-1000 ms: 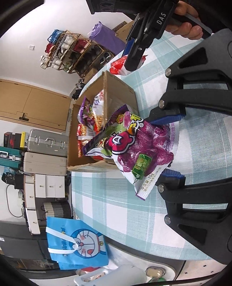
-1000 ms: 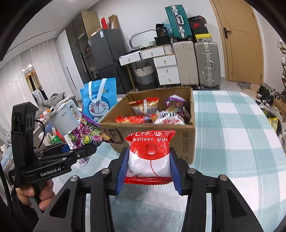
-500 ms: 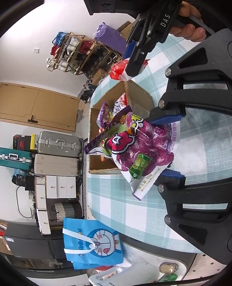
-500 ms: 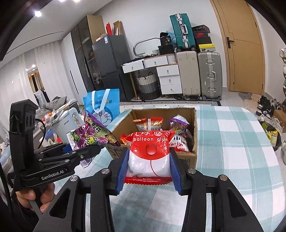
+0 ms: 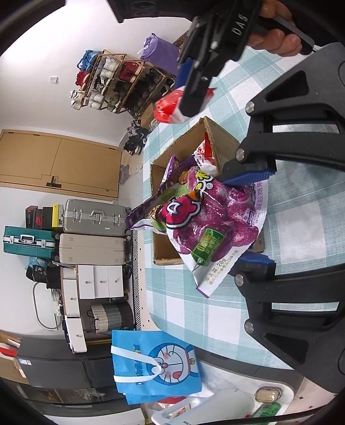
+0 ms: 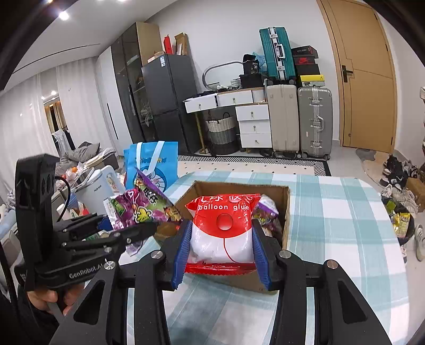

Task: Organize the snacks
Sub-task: 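Lift both held packs and carry them over the box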

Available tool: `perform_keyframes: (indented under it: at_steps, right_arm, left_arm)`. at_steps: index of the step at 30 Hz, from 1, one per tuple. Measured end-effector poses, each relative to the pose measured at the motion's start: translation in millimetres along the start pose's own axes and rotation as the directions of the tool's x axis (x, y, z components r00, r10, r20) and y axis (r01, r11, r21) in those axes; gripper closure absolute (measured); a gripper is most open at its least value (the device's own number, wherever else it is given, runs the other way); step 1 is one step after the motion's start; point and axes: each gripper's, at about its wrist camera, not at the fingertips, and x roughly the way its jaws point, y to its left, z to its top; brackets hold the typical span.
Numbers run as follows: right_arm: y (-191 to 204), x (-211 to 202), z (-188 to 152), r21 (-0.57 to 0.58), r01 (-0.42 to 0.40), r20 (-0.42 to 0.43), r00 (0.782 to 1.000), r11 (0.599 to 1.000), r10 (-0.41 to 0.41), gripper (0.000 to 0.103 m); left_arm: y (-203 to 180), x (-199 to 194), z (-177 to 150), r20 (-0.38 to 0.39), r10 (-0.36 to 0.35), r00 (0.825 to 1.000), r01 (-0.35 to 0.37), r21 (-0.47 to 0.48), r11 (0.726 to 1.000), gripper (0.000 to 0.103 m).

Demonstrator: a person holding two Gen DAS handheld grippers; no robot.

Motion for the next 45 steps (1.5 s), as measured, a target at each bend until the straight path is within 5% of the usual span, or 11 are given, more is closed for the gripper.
perform_keyframes:
  at_steps: [27,45]
  right_arm:
    - [-35.3,76.0,-2.5,0.136,0.028,-0.056,0.998,0.99,-0.021,0.059]
    - [-40.0,108.1,-9.7,0.098,0.065,-0.123,0.991,0.993,-0.053,0.059]
  left_arm:
    - [5.8,87.7,22.0,-0.06,0.044,0.997,-0.045,-0.022,0.999,0.065]
    - [-8.8,135.1,10.7,-0.107,0.065,0.992,-0.06,0.049,0.997,0.064]
